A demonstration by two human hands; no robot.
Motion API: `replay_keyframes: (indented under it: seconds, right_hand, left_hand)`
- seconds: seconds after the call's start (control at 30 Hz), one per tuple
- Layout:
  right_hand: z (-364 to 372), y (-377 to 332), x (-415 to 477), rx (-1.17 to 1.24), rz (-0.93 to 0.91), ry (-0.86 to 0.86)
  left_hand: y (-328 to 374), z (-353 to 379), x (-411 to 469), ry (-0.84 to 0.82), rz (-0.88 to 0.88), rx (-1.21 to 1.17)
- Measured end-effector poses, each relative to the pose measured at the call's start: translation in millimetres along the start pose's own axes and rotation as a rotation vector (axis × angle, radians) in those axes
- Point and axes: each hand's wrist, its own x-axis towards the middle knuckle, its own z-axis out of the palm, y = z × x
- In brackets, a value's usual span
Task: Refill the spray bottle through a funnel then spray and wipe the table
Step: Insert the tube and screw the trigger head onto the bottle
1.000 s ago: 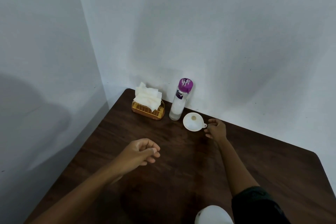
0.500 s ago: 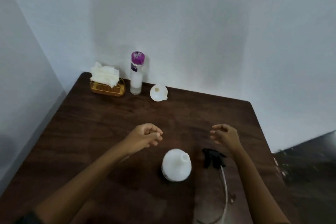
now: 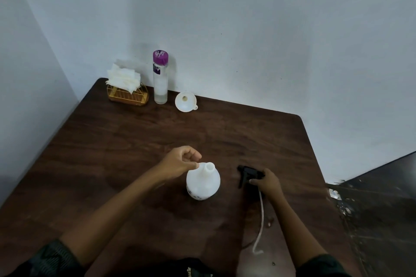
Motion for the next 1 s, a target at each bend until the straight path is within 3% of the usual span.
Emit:
replay_keyframes:
  seconds: [0.17,0.3,0.43,0.63,0.8,1.0]
  right_hand:
    - [-13.8,-22.2,-14.3,0.11,-0.047,0.103]
    - [-60.3,-67.1,-39.3,0.289,-0.298,0.281]
    - [-107.2,-114.5,-71.6,0.619,-0.543,0.415]
    - [-123.7,-154.1,-115.3,0.973,-0.714,0.363]
    - [-118.5,-161.4,-123.4,1.112,-0.718,0.357]
    - [-114.2,-151.2,-125.9,1.27,-0.701,0.284]
  left_hand:
    - [2.6,-2.8,-1.0,0.024,0.0,0.009]
    - [5.7,-4.9,-0.8,0.034,0.012,0.027]
    - [10.7,-3.7,0.2,-0.002,0.02,0.001]
    - [16.1,6.9,1.9,-0.059,0.03,-0.015]
    - [16.5,14.0,6.3,0.079,0.072,-0.07]
    - [9.9,19.5,7.0,0.144,0.12,0.069]
